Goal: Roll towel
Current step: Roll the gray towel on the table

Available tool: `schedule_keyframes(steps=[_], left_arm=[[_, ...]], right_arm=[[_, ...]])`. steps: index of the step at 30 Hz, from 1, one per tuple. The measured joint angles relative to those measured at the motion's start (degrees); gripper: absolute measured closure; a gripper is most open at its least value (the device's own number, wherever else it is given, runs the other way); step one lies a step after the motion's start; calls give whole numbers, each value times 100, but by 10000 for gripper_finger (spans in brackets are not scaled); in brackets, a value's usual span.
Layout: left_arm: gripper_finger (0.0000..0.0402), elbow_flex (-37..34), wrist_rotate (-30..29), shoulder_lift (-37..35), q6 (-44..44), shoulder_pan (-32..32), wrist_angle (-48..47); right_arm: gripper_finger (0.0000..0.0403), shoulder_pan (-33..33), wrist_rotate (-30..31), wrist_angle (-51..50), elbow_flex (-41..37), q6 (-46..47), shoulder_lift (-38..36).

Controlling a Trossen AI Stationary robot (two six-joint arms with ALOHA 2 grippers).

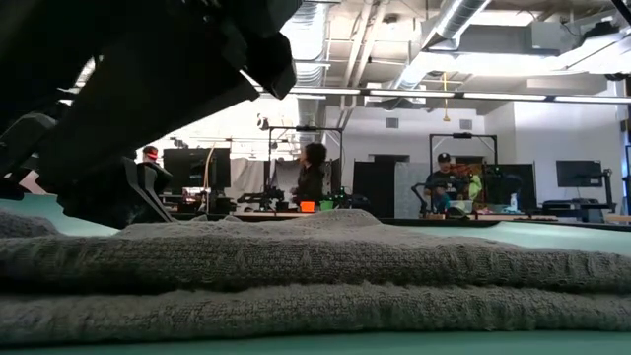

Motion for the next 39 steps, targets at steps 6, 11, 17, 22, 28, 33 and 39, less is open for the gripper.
schedule_keyframes(steps=[6,11,17,22,28,33,39], left_arm=[[401,0,-3,2,-9,1,0],[401,-2,-6,4,-9,0,4],[401,-2,-20,4,-26,0,4],[401,-2,-32,6,-33,0,4],[401,-2,-33,4,-33,0,4],[401,-2,-34,4,0,2,4],[401,-2,-38,6,7,4,2]], right_arm=[[192,-27,-4,177,9,16,110],[192,-47,-168,153,-15,54,301],[217,-49,-53,-63,-4,206,269],[296,-73,-26,4,-4,248,247],[368,-67,-76,-69,-4,248,247],[389,-78,-151,-137,205,201,254],[393,-77,-72,-342,741,97,249]])
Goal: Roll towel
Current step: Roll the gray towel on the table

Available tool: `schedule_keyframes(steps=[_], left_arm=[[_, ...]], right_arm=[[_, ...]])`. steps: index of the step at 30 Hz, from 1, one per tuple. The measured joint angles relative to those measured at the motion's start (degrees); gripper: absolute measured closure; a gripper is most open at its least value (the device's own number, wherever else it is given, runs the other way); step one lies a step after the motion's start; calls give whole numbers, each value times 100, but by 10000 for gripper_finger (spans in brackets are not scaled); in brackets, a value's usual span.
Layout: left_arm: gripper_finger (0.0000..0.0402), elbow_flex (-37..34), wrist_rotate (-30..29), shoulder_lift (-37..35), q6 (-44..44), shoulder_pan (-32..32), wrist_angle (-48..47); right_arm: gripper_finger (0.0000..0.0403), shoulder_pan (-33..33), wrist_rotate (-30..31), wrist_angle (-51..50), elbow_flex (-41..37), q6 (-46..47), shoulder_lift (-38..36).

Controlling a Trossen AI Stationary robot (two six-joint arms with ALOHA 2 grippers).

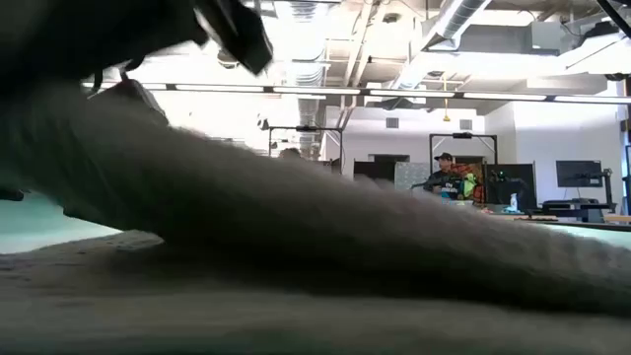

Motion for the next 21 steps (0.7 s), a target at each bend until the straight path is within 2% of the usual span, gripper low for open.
schedule_keyframes(steps=[7,21], left_arm=[[401,0,-2,0,2,0,-2],[401,0,-2,0,-6,0,-4]], right_arm=[[394,2,538,-203,168,55,-81],[394,82,2097,-820,177,1780,-291]])
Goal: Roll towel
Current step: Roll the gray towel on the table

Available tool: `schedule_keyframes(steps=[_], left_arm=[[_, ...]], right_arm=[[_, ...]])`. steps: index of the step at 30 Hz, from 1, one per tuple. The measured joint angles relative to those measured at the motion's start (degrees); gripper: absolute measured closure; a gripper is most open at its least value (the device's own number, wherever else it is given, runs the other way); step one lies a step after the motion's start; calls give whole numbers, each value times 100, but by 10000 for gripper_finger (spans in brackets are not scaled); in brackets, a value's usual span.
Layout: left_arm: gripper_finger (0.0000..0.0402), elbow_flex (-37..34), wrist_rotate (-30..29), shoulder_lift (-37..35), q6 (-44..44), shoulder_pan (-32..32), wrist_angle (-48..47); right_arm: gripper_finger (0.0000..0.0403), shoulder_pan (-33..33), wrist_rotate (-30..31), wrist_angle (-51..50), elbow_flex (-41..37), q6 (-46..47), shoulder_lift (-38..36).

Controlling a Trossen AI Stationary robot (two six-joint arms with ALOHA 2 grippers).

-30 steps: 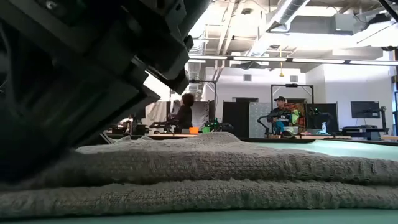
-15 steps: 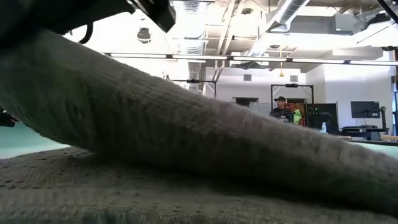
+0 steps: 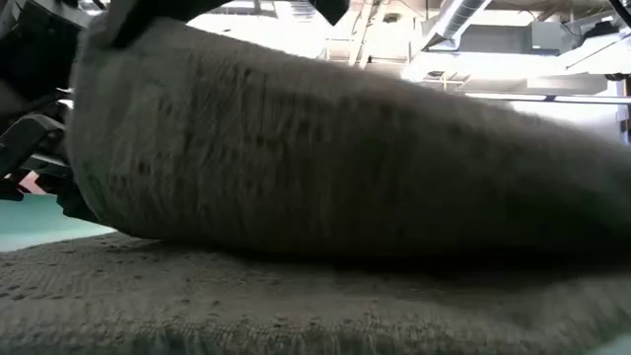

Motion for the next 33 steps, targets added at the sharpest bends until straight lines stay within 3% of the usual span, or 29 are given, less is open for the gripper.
schedule_keyframes(steps=[5,11,17,23,29,33], left_arm=[[401,-7,0,0,-55,0,46],[401,-7,13,0,-62,0,59],[401,-7,-7,2,-163,0,67],[401,-4,-52,2,-206,2,72],[401,-4,-70,2,-208,2,65],[401,-4,-74,2,-210,2,68]], right_arm=[[394,-7,766,-43,0,706,-6],[394,27,865,-115,0,1211,-6],[394,252,1504,-341,0,1600,-6],[394,246,367,654,-59,196,27],[394,62,133,1558,-160,-745,36],[394,-56,-740,1742,-160,-1226,36]])
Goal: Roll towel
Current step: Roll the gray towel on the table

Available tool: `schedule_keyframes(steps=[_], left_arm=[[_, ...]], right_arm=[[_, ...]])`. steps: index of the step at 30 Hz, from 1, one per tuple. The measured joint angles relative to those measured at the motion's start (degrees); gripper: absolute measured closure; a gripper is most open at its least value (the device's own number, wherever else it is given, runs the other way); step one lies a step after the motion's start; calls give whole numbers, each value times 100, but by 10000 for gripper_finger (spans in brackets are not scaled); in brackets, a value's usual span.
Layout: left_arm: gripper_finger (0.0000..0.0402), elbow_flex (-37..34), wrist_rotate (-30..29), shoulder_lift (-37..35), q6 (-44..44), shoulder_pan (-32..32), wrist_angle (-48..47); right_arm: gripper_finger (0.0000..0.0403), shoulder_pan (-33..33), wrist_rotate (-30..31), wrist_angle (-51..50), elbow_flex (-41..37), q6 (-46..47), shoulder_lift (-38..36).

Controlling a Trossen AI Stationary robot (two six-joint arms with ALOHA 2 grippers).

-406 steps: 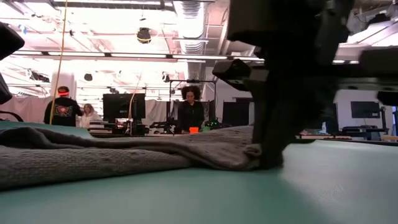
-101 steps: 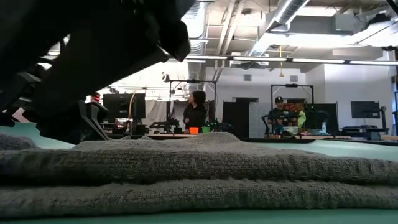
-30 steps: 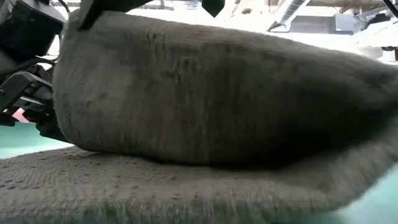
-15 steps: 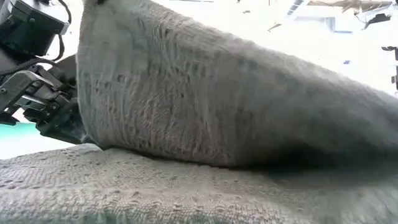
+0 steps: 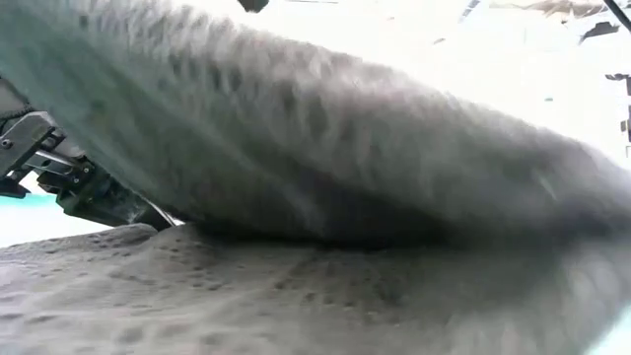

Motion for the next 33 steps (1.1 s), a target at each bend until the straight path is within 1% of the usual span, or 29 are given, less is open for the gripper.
schedule_keyframes(steps=[2,5,7,11,17,22,24,28,33], left_arm=[[401,0,-15,0,-7,0,0],[402,0,-27,0,-15,-1,4],[401,0,-38,0,-18,-2,4],[401,2,-64,0,-17,-2,7],[401,2,-78,0,-20,-2,13],[401,2,-84,0,-19,-1,16],[401,2,-90,0,-20,-2,17],[402,2,-108,0,-17,-2,17],[402,2,-114,0,-17,-2,17]], right_arm=[[394,-36,-263,-22,2,-17,67],[394,-30,-437,-50,-9,-141,136],[394,-31,-662,216,4,-164,253],[394,-36,-1061,433,0,-188,444],[394,-103,-1137,578,0,-228,536],[394,-203,-1672,1082,0,-370,651],[394,-226,-1768,1158,-2,-447,668],[394,-246,-1767,1163,0,-470,719],[366,-327,-1983,1159,-2,-468,752]])
